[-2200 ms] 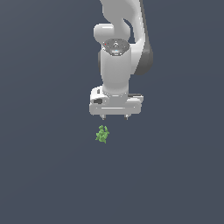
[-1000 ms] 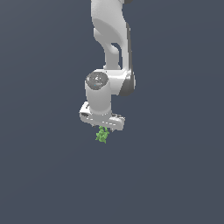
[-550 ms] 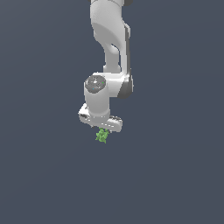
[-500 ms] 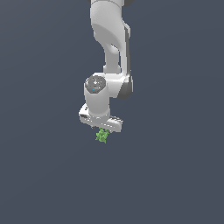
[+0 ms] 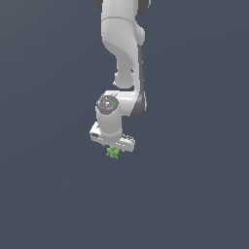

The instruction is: Pick up the object and move it to a goal position.

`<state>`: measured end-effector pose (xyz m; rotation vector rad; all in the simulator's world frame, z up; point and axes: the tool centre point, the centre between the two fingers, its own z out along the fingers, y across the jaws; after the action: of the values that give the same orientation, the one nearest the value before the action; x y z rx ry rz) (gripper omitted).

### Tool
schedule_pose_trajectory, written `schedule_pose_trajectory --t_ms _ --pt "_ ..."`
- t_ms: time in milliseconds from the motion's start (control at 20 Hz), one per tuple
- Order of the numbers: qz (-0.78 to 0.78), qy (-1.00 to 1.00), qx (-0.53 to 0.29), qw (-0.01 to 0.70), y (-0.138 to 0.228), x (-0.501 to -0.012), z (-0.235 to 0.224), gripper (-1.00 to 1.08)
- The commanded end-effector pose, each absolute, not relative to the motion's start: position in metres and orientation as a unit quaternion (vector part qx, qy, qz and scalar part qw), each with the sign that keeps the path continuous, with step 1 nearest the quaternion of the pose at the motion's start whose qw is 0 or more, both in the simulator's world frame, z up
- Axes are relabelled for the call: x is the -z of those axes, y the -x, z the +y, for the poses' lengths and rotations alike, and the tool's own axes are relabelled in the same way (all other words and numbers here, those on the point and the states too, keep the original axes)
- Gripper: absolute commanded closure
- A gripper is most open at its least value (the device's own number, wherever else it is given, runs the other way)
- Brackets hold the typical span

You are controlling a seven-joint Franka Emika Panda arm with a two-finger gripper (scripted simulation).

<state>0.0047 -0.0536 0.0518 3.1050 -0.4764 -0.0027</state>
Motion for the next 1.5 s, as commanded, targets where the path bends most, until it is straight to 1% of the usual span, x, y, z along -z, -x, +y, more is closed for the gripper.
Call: schedule_pose_trajectory --t_ms 0,50,100,900,1150,1450 --pt "-0.152 -0.988 0.0 0.0 -0.006 -0.048 -0.054 -0.92" --pt "-0.152 -0.988 0.0 0.0 -0.006 -0.048 -0.054 -0.92" --pt "-0.152 -0.988 0.0 0.0 -0.006 -0.048 -0.054 1.08" --pt "-0.152 -0.988 0.0 0.0 -0.001 -0.054 -0.054 1.08" --pt "-0.152 -0.988 0.0 0.0 0.012 -0.066 -0.054 1.08" --pt "-0.152 -0.988 0.0 0.0 0.038 -0.091 -0.055 1.08"
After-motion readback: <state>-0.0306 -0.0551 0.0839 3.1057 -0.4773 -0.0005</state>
